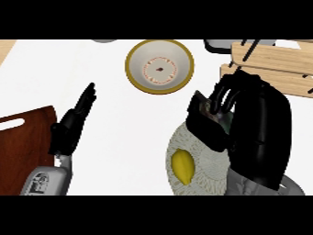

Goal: Pick the eggplant from the placemat and place it in the tiered shelf

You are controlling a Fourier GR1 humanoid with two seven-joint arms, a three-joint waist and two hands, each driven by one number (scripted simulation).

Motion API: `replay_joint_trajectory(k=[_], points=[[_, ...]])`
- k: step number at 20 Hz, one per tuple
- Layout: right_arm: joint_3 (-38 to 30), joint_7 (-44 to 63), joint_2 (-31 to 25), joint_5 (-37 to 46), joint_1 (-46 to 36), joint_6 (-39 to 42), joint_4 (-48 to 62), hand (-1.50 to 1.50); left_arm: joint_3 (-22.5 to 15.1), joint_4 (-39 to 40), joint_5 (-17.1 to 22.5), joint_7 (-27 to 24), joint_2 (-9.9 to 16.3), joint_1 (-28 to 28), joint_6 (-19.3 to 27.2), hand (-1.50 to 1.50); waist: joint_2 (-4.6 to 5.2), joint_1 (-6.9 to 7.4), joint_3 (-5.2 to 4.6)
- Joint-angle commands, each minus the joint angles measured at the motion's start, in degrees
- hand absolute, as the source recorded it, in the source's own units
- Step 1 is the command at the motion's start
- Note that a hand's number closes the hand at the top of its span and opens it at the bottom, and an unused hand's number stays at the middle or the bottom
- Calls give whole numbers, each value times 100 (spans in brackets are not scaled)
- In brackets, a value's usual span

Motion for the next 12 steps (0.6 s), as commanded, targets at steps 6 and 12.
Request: replay_joint_trajectory(k=[6, 12], points=[[-1308, 237, -415, 455, -920, 1052, -190, 150, 79, -156, 90, -103, 114, 238, -159, 0, 9, 26, 2], [-2144, -63, -488, 242, -1722, 1131, 399, 150, 169, 84, 59, -180, 75, 30, -107, 0, 25, 40, 3]])
